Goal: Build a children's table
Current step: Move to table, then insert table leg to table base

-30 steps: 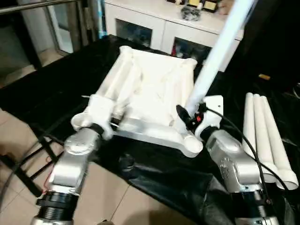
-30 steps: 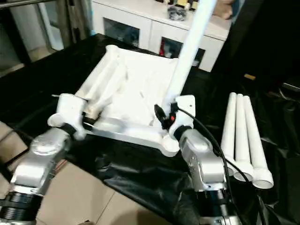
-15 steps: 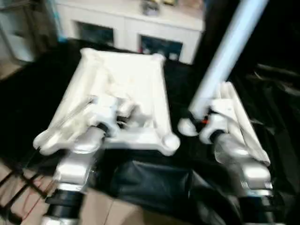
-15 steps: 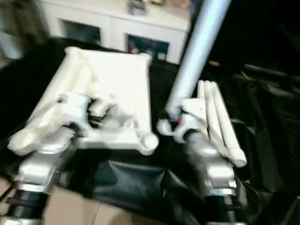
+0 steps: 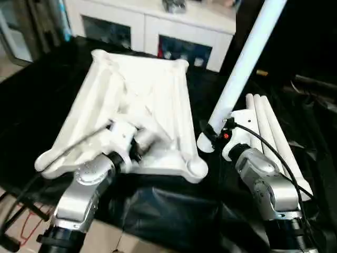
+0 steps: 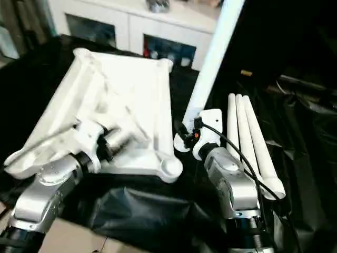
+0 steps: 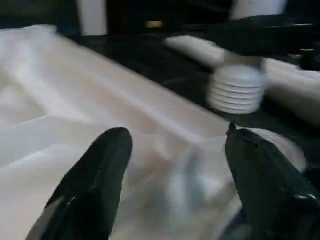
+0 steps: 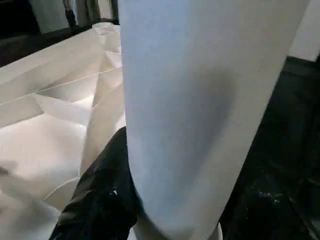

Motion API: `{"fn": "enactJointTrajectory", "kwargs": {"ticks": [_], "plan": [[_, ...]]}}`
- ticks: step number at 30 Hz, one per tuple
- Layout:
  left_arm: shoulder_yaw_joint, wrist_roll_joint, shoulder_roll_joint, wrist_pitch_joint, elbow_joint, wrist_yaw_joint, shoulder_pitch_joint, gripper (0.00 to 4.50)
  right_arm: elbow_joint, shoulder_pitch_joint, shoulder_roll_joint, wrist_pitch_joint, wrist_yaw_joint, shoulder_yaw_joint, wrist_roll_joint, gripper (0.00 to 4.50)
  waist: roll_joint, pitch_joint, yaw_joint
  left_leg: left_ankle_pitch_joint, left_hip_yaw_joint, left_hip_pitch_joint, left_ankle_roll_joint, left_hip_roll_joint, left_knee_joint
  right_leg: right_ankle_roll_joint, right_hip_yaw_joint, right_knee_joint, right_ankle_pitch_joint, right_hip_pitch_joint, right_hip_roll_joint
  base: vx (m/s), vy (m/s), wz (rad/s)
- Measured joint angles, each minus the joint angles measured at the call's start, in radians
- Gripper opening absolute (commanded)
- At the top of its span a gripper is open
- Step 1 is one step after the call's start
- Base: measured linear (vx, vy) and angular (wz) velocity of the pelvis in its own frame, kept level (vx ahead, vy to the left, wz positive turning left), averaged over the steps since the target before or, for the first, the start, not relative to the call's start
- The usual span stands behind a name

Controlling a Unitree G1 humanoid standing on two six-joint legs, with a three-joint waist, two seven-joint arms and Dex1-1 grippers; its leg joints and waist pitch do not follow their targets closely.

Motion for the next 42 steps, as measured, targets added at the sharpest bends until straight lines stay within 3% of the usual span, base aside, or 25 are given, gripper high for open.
{"fn": "enactJointTrajectory", "kwargs": {"ticks": [5,6,10,12,14,18,30,42], "plan": [[-0.118,0.074,0.065,-0.052,0.112,-0.151,-0.094,3.88,0.019,-0.025,-0.054,0.012,0.071,0.004,0.019,1.88,0.001,0.003,-0.001,0.013,0.008,0.001,0.001,0.005,0.000,0.010,0.000,-0.001,0.007,0.002,-0.001,-0.076,-0.004,0.02],[-0.141,0.092,0.077,-0.065,0.142,-0.185,-0.120,4.11,0.018,-0.026,-0.065,0.018,0.089,0.005,0.021,1.88,0.001,0.002,-0.001,0.013,0.008,0.001,0.001,0.005,0.000,0.010,0.000,-0.001,0.008,0.001,-0.001,0.000,0.000,0.00],[-0.181,0.131,0.092,-0.121,0.245,-0.257,-0.199,4.11,0.017,-0.023,-0.088,0.025,0.123,0.006,0.023,1.88,0.002,0.003,0.000,0.017,0.008,-0.001,0.001,0.005,-0.001,0.008,0.000,-0.001,0.013,-0.001,-0.001,0.000,0.000,0.00],[-0.192,0.148,0.100,-0.158,0.322,-0.291,-0.255,3.78,0.015,-0.023,-0.102,0.025,0.138,0.007,0.026,1.88,0.001,0.002,0.000,0.018,0.009,-0.005,0.001,0.005,-0.003,0.003,0.000,-0.001,0.016,-0.005,-0.001,0.000,0.000,0.00],[-0.202,0.164,0.108,-0.197,0.386,-0.321,-0.298,3.81,0.013,-0.021,-0.110,0.026,0.140,0.006,0.030,1.88,0.005,0.003,0.000,0.019,0.009,-0.009,0.001,0.005,-0.003,0.003,0.000,-0.002,0.016,-0.008,-0.001,0.000,0.000,0.00],[-0.223,0.178,0.124,-0.235,0.498,-0.407,-0.346,3.34,-0.023,0.005,-0.118,0.046,0.159,0.005,0.041,1.88,0.009,0.003,0.000,0.022,0.010,-0.015,0.003,0.005,-0.009,0.001,0.000,-0.003,0.015,-0.013,-0.001,0.000,0.000,0.00],[-0.221,0.173,0.089,-0.294,0.664,-0.526,-0.431,2.55,-0.073,0.056,-0.123,0.071,0.159,-0.003,0.064,1.88,0.026,0.012,0.000,0.021,0.010,-0.015,0.001,0.005,-0.009,0.000,0.000,-0.002,0.015,-0.012,-0.001,0.000,0.000,0.00],[-0.221,0.177,0.080,-0.289,0.757,-0.601,-0.487,1.67,-0.101,0.064,-0.125,0.081,0.155,-0.004,0.071,1.88,0.030,0.013,0.000,0.022,0.010,-0.015,0.001,0.005,-0.009,0.000,0.000,-0.002,0.015,-0.012,-0.001,0.000,0.000,0.00]]}}
